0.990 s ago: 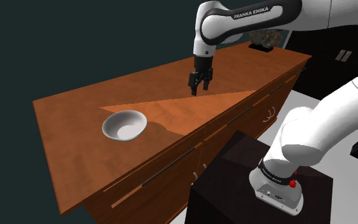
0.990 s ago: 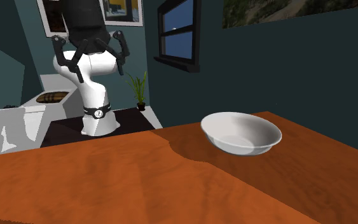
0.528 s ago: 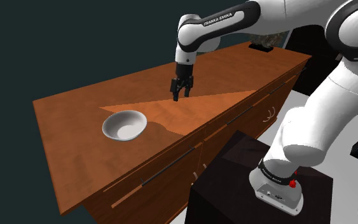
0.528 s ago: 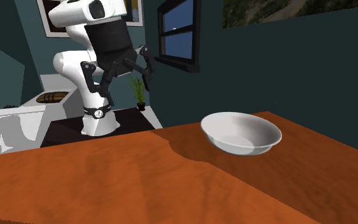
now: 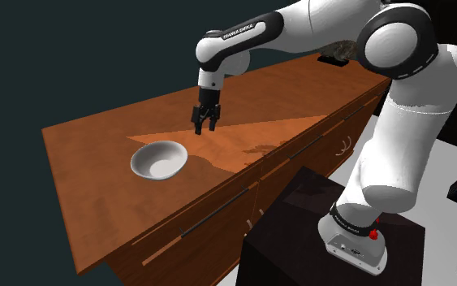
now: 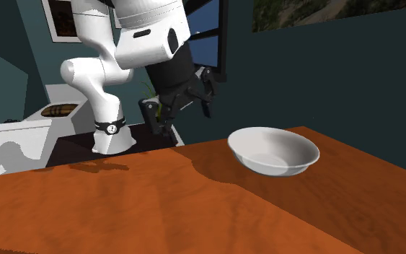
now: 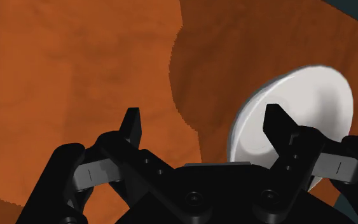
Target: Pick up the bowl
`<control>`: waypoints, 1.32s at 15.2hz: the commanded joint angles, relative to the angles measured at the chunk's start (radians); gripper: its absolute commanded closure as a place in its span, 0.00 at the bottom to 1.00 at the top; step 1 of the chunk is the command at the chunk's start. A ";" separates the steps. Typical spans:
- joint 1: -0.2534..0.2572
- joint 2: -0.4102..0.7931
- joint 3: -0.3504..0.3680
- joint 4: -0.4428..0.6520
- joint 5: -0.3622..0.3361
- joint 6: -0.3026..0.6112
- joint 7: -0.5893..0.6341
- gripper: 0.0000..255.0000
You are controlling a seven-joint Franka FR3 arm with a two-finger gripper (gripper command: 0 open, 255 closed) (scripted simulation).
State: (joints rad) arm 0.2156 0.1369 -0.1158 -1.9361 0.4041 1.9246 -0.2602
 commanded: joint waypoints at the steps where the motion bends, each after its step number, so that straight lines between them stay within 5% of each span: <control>1: 0.001 0.074 0.011 0.067 0.042 -0.003 -0.034 0.00; 9: -0.003 0.344 0.078 0.382 0.155 -0.064 -0.098 0.00; 18: -0.002 0.385 0.082 0.345 0.170 0.005 -0.137 0.00; 19: -0.003 0.386 0.082 0.348 0.169 0.003 -0.137 1.00; 20: -0.003 0.387 0.082 0.349 0.169 0.002 -0.137 1.00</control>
State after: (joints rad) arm 0.2126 0.5235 -0.0337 -1.5870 0.5734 1.9263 -0.3964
